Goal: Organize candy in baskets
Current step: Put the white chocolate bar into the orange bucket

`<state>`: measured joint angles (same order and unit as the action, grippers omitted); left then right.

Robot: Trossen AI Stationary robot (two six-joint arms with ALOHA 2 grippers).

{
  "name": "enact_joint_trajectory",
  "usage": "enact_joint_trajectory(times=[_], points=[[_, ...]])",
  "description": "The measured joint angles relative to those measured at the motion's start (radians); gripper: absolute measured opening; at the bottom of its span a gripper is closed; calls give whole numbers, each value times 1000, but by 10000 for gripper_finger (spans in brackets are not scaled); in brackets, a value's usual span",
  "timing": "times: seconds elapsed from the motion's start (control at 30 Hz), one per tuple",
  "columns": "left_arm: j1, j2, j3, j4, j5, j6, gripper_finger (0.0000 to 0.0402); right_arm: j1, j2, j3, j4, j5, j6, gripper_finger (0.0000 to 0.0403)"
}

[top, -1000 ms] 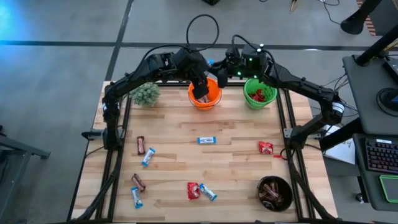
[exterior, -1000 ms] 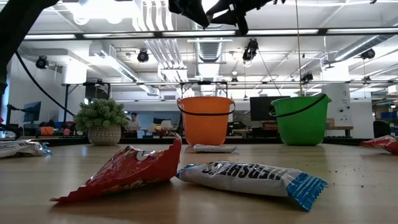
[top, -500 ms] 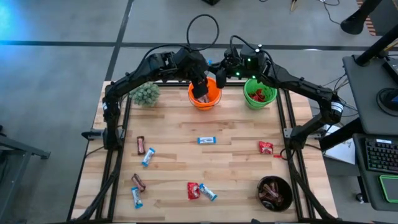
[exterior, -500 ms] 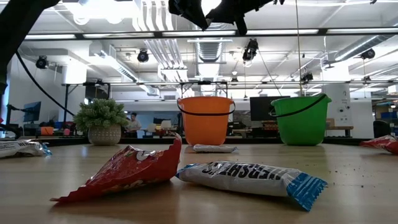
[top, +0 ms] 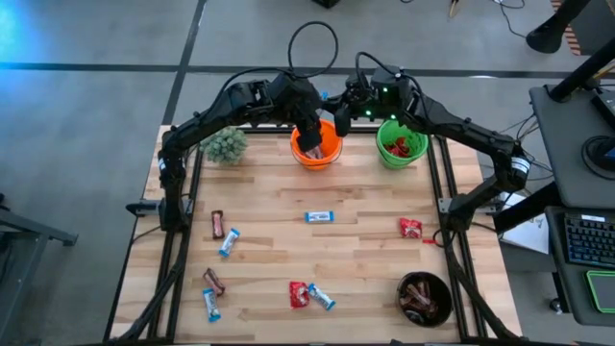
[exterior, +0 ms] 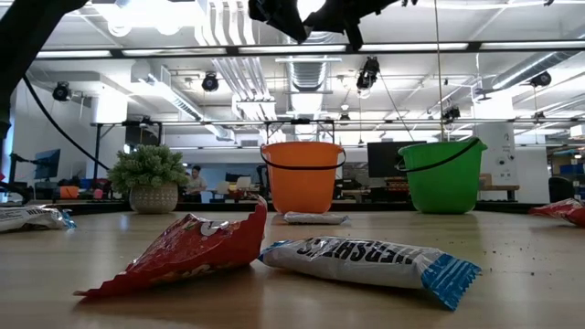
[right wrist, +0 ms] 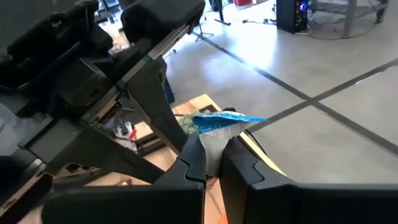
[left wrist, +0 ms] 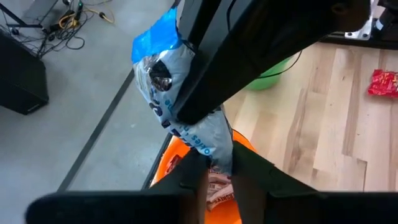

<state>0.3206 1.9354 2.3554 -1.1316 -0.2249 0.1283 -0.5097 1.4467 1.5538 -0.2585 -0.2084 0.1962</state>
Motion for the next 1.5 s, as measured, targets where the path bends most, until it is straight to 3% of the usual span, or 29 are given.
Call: enact_joint_trajectory(times=[0.23,0.47,0.8,1.03,1.37,1.5], points=[[1,-1,0,5,-4,46,112,-16,1,22,-57,1,-67,9],[3,-1,0,-11,-154,111,151,-71,1,29,-116,-2,-121,9],[73,-1,0,-206,-178,87,142,-149,6,29,-191,-13,-185,9],[169,-2,-1,-274,-176,74,128,-155,47,29,-181,-129,-173,9],[272,-2,-1,-291,-43,141,123,-154,140,29,-184,-152,-171,9],[293,-2,-1,-292,-36,175,123,-154,158,29,-174,-185,-170,15]])
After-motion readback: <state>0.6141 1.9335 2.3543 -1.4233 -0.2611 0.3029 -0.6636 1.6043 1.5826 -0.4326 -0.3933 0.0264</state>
